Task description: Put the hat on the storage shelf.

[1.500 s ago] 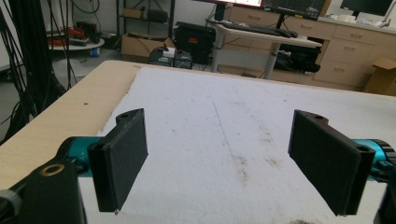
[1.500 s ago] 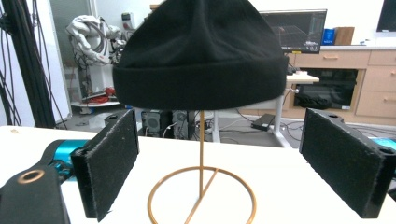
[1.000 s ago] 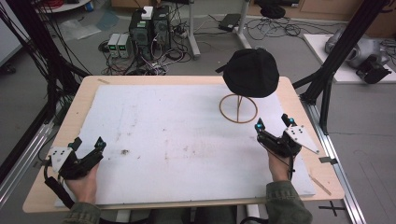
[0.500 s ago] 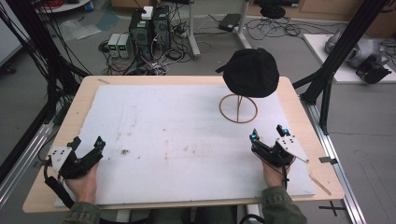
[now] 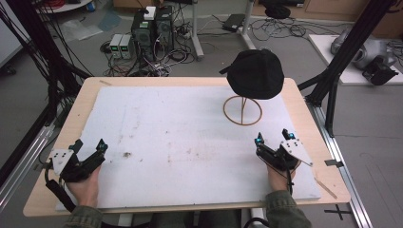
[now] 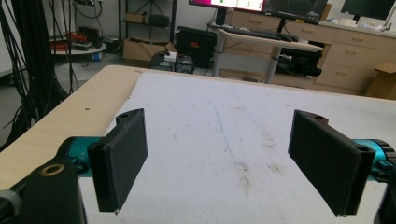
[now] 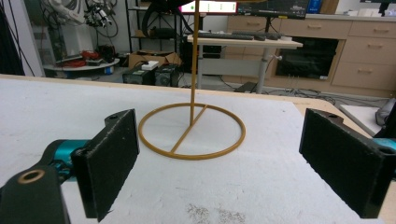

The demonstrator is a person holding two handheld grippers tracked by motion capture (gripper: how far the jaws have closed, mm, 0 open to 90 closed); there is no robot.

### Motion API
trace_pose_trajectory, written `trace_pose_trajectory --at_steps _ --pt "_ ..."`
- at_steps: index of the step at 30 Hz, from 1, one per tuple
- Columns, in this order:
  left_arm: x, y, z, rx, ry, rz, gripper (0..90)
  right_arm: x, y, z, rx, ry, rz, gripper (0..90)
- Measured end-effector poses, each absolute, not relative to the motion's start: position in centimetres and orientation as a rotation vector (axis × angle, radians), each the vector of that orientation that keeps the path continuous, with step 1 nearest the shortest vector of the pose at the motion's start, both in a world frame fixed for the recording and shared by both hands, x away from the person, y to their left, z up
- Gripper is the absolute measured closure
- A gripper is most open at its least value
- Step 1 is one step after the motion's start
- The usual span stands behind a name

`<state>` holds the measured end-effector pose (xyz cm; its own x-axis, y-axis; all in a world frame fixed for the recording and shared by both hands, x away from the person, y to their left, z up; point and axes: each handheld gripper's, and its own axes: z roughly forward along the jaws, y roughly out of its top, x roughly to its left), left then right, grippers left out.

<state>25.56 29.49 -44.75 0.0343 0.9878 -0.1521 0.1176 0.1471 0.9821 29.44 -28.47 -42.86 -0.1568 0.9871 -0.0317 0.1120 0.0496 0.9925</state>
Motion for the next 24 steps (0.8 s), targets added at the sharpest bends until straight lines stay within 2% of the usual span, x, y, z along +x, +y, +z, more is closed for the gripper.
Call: trace_pose_trajectory --at_steps 24 --pt "25.82 29.43 -44.83 1.189 1.335 0.986 20.1 29.29 -29.01 -42.84 1.223 1.424 1.228 11.4"
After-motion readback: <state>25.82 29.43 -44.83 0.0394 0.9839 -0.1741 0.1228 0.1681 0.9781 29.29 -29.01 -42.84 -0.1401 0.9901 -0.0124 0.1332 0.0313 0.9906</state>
